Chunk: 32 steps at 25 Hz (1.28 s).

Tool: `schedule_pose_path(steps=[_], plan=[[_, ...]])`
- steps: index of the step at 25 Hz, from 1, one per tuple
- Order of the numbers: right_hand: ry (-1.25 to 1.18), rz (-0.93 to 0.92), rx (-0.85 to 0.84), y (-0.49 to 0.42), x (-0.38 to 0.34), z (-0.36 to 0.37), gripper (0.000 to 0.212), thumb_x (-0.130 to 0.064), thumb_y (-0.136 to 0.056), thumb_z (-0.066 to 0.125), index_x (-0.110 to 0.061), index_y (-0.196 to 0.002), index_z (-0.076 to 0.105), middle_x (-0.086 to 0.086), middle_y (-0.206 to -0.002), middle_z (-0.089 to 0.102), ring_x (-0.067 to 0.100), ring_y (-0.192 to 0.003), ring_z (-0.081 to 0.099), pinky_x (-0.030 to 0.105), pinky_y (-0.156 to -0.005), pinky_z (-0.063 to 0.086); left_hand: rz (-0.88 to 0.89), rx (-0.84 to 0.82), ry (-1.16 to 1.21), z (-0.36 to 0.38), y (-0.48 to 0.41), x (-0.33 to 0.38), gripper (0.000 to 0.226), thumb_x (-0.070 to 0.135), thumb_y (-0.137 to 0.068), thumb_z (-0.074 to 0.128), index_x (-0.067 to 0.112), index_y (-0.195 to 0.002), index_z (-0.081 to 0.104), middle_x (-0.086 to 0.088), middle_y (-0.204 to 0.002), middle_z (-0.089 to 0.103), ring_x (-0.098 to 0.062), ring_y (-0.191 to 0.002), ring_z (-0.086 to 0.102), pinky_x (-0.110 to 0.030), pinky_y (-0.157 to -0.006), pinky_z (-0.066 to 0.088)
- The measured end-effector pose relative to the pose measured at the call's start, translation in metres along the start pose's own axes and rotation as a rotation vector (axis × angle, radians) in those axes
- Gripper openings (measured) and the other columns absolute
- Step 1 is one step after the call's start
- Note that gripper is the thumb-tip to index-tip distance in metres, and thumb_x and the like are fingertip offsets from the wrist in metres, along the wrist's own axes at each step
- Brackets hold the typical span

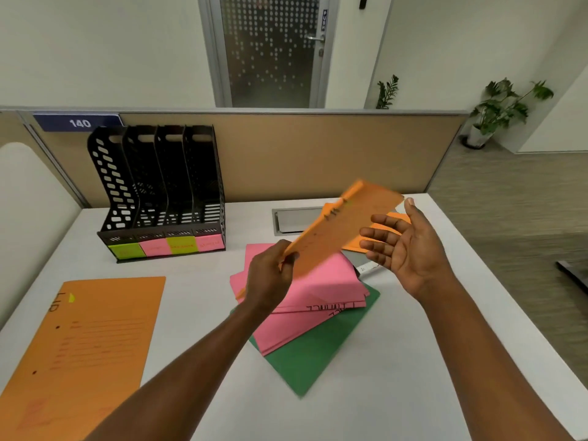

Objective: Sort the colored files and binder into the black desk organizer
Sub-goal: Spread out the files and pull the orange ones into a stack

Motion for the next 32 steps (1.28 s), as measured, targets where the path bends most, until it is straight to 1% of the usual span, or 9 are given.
schedule_pose_path(steps=[3, 5, 7, 10, 13, 16, 23, 26, 32], plan=[[0.359, -0.111, 0.233, -0.010, 0.016, -0.009, 0.066, -0.071, -0.090, 0.044, -0.017, -0.123, 0.059, 0.006, -0.113, 0.070, 0.026, -0.100, 0.068, 0.044, -0.082, 0.058, -0.245, 0.078, 0.369, -0.029, 0.003, -0.017, 0.014, 0.020, -0.092, 0.068, 0.017, -0.106, 0.068, 0.002, -0.093, 0.075, -0.013, -0.082, 0.071, -0.032, -0.067, 0.058], [0.536, -0.125, 0.315, -0.010, 0.040, -0.012, 0.069, -0.074, -0.086, 0.048, -0.024, -0.133, 0.050, -0.004, -0.122, 0.059, 0.020, -0.108, 0.058, 0.043, -0.089, 0.050, -0.402, 0.058, 0.586, -0.038, 0.009, -0.032, 0.023, 0.023, -0.090, 0.071, 0.020, -0.113, 0.066, 0.001, -0.104, 0.076, -0.018, -0.091, 0.074, -0.034, -0.072, 0.061], [0.547, -0.068, 0.275, -0.009, 0.071, -0.010, 0.070, -0.075, -0.082, 0.052, -0.030, -0.135, 0.048, -0.009, -0.121, 0.056, 0.017, -0.106, 0.056, 0.041, -0.088, 0.046, -0.519, 0.035, 0.694, -0.043, 0.018, -0.047, 0.024, 0.021, -0.088, 0.073, 0.022, -0.110, 0.066, 0.000, -0.102, 0.077, -0.021, -0.090, 0.075, -0.037, -0.071, 0.062], [0.483, -0.025, 0.181, -0.005, 0.104, 0.003, 0.049, -0.070, -0.080, 0.058, -0.035, -0.114, 0.061, -0.007, -0.110, 0.071, 0.016, -0.092, 0.070, 0.038, -0.075, 0.053, -0.632, -0.004, 0.718, -0.050, 0.037, -0.075, 0.029, 0.022, -0.087, 0.073, 0.014, -0.114, 0.064, -0.008, -0.105, 0.076, -0.027, -0.091, 0.075, -0.048, -0.078, 0.061], [0.440, -0.035, 0.149, 0.002, 0.124, 0.024, 0.032, -0.048, -0.091, 0.062, -0.031, -0.118, 0.064, -0.003, -0.103, 0.075, 0.018, -0.086, 0.074, 0.037, -0.069, 0.059, -0.687, -0.004, 0.653, -0.057, 0.055, -0.104, 0.030, 0.030, -0.089, 0.071, 0.015, -0.114, 0.063, -0.006, -0.105, 0.076, -0.025, -0.091, 0.074, -0.049, -0.081, 0.061], [0.419, -0.008, 0.131, 0.008, 0.154, 0.051, 0.019, -0.038, -0.096, 0.061, -0.028, -0.112, 0.063, 0.003, -0.105, 0.074, 0.027, -0.093, 0.072, 0.050, -0.083, 0.058, -0.727, 0.078, 0.388, -0.077, 0.072, -0.139, 0.030, 0.043, -0.091, 0.065, 0.021, -0.109, 0.059, 0.002, -0.103, 0.071, -0.019, -0.091, 0.071, -0.042, -0.082, 0.059], [0.442, 0.226, 0.086, 0.021, 0.266, 0.124, 0.022, -0.015, -0.098, 0.055, -0.014, -0.118, 0.064, 0.009, -0.106, 0.072, 0.033, -0.094, 0.068, 0.049, -0.085, 0.057, -0.828, 0.240, 0.001, -0.158, 0.128, -0.230, 0.035, 0.040, -0.093, 0.063, 0.015, -0.116, 0.058, -0.006, -0.093, 0.069, -0.015, -0.074, 0.062, -0.032, -0.064, 0.051], [0.467, 0.344, -0.014, 0.031, 0.311, 0.174, 0.020, -0.012, -0.098, 0.052, -0.015, -0.112, 0.067, 0.009, -0.099, 0.074, 0.032, -0.093, 0.069, 0.047, -0.081, 0.057, -0.871, 0.233, -0.137, -0.207, 0.152, -0.270, 0.044, 0.043, -0.093, 0.061, 0.012, -0.124, 0.056, -0.010, -0.103, 0.071, -0.028, -0.089, 0.067, -0.042, -0.074, 0.057], [0.461, 0.446, -0.261, 0.049, 0.353, 0.302, 0.023, -0.009, -0.099, 0.049, -0.017, -0.103, 0.071, 0.005, -0.097, 0.077, 0.025, -0.090, 0.073, 0.031, -0.069, 0.056, -0.882, 0.271, -0.391, -0.322, 0.180, -0.337, 0.054, 0.050, -0.092, 0.057, 0.011, -0.130, 0.053, -0.012, -0.124, 0.064, -0.032, -0.112, 0.061, -0.044, -0.087, 0.052]])
Point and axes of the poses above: each hand's wrist, its own y-axis away from the middle knuckle, its own z-axis out of the palm, x = y × z, the point moved 8 cm from there along -y, towards the middle knuckle
